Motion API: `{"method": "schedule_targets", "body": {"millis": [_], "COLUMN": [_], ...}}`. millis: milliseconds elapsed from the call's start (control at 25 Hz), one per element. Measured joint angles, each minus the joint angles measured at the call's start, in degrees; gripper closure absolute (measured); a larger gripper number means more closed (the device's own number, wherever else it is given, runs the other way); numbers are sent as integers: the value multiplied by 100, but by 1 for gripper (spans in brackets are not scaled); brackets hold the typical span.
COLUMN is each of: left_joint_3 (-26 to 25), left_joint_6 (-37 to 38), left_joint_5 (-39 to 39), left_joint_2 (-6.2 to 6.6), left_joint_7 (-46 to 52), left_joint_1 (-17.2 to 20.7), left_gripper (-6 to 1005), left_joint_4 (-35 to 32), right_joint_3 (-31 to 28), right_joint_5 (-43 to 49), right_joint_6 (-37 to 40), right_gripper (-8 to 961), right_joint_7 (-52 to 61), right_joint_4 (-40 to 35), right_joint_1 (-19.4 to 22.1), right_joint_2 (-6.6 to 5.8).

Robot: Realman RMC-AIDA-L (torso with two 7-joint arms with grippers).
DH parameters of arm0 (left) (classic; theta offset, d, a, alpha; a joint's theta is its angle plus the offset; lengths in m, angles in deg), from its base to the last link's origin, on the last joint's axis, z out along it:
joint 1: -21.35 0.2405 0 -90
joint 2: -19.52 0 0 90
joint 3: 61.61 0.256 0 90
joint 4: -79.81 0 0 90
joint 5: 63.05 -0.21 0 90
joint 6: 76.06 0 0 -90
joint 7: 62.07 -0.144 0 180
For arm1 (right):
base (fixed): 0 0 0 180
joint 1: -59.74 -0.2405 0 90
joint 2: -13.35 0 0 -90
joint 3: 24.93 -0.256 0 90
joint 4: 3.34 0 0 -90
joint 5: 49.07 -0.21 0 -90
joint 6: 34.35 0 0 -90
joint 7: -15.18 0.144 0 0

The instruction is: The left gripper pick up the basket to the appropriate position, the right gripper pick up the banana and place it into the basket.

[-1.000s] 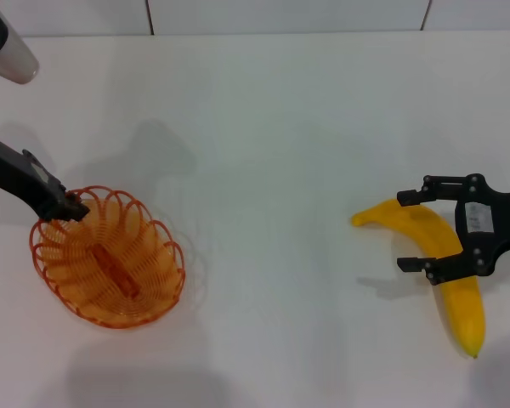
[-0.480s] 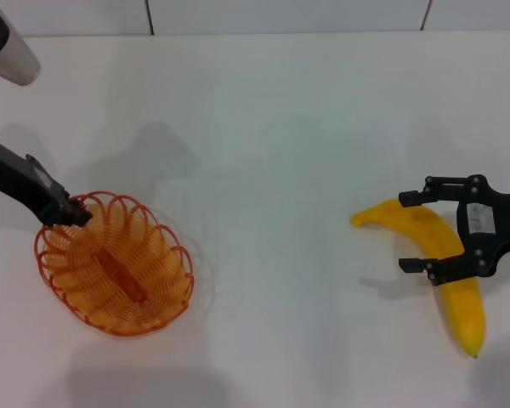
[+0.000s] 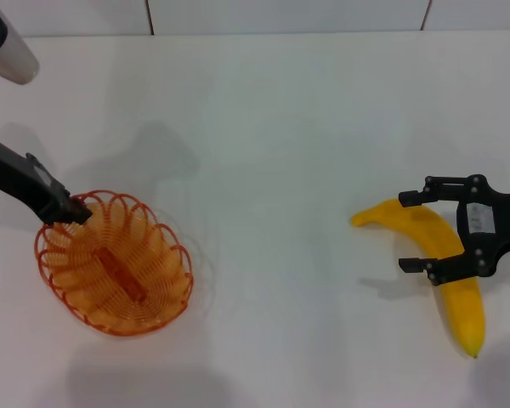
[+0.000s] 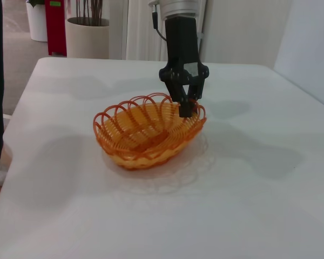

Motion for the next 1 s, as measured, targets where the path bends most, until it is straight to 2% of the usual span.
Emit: {"method": "schedule_targets", "body": {"millis": [240, 480, 640, 840, 1000], "left_joint_3": [-45, -100, -333, -643, -702], "left_joint_6": [607, 1157, 1150, 909, 698], "left_joint_5": [750, 1427, 1498, 1567, 1860], "left_joint_2": [142, 150, 78, -115, -163], "left_joint_7": [-103, 42, 353, 837, 1231], "left_joint_1": [94, 387, 427, 412, 429], "left_gripper": [888, 903, 906, 909, 910], "left_joint_4": [-148, -653, -681, -674, -402], "right_joint_3": [0, -16, -18, -36, -37], "right_joint_5": [0, 0, -18, -33, -36], "right_joint_6": [0, 6, 18, 23, 8], "right_gripper": [73, 73, 73, 73, 74], "right_joint_7": [0, 0, 0, 0, 0], "right_joint_4": [-6, -13, -18, -28, -8], "right_joint_1": [29, 34, 35, 34, 25], "right_joint_2": [0, 0, 0, 0, 0]}}
